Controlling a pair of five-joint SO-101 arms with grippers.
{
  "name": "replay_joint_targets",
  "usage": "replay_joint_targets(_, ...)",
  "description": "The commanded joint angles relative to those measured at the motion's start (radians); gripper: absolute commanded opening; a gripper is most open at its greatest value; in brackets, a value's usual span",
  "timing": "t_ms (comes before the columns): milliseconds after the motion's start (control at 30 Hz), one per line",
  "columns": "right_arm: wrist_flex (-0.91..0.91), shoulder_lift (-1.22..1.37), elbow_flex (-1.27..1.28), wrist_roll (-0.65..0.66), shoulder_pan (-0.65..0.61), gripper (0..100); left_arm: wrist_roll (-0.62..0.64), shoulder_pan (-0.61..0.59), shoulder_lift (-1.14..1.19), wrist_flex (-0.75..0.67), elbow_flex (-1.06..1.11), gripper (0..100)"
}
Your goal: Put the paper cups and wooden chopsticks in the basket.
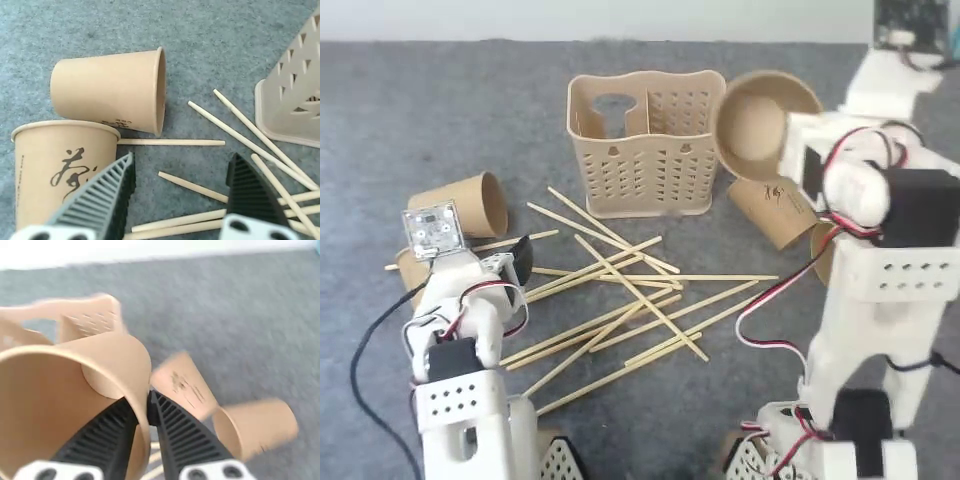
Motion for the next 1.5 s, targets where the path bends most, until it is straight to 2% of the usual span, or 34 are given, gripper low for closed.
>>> replay_joint_targets(0, -0.045, 0.071, -0.167, -0.018, -0.085, 1.1, 0.011, -0.009, -0.020, -0.032, -0.007, 28)
replay_joint_targets(200, -0.131, 0.189, -0.245, -0.020, -0.154, 1.1, 0.011, -0.009, -0.020, -0.034, -0.007, 28)
replay_joint_targets(367, -0.216, 0.285, -0.255, -0.017, -0.150, 1.1, 0.006, -0.009, -0.020, -0.034, -0.007, 28)
replay_joint_targets(733, -0.236, 0.463, -0.255, -0.011, -0.148, 1.4, 0.005, -0.009, -0.020, -0.055, 0.004, 28)
replay_joint_targets(800, -0.232, 0.479, -0.255, -0.015, -0.148, 5.1, 0.005, -0.005, -0.020, -0.092, 0.024, 28)
replay_joint_targets(933, -0.234, 0.489, -0.255, -0.018, -0.140, 22.3, 0.005, -0.005, -0.020, -0.100, 0.027, 28)
replay_joint_targets(1000, -0.237, 0.484, -0.258, -0.018, -0.134, 26.5, 0.005, -0.005, -0.020, -0.100, 0.027, 28)
replay_joint_targets(1133, -0.171, 0.440, -0.347, -0.018, -0.133, 26.6, 0.005, -0.006, -0.020, -0.100, 0.027, 28)
replay_joint_targets(1333, 0.041, 0.320, -0.494, -0.020, -0.140, 25.6, 0.009, -0.009, -0.020, -0.100, 0.027, 28)
replay_joint_targets(1467, 0.042, 0.194, -0.356, -0.018, -0.096, 11.1, 0.011, -0.011, -0.020, -0.100, 0.022, 28)
